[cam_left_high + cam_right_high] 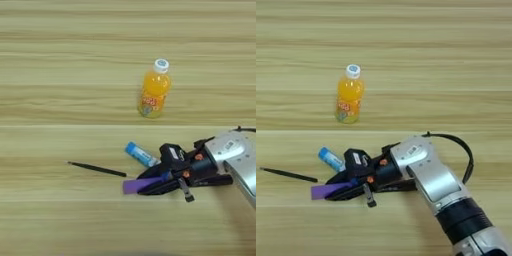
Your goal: Move the objects on the table
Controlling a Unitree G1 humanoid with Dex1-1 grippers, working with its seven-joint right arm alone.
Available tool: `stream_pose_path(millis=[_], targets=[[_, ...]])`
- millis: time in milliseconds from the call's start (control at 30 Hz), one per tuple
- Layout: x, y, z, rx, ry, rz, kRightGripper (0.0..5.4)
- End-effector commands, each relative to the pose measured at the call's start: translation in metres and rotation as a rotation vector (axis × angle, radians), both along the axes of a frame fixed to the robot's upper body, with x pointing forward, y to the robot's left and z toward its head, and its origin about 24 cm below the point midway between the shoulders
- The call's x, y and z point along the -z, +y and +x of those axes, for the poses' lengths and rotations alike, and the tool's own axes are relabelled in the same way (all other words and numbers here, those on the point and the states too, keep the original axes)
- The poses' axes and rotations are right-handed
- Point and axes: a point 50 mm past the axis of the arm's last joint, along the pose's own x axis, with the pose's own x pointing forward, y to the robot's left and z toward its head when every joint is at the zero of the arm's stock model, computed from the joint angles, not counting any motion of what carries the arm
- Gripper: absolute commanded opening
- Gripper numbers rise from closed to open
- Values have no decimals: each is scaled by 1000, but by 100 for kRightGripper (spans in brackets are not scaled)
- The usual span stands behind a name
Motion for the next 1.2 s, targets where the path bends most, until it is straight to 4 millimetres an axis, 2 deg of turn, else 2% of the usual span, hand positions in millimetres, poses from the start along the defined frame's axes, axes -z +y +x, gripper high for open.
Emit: stream_pose_path(millis=[33,433,500,933,1200], targets=[[-16,2,16,8,-115,-8,79],[-9,1,19,16,-109,-29,79],[-9,1,19,15,-109,-29,119],[-11,1,20,23,-117,-13,234],[-27,1,23,40,-120,74,309]])
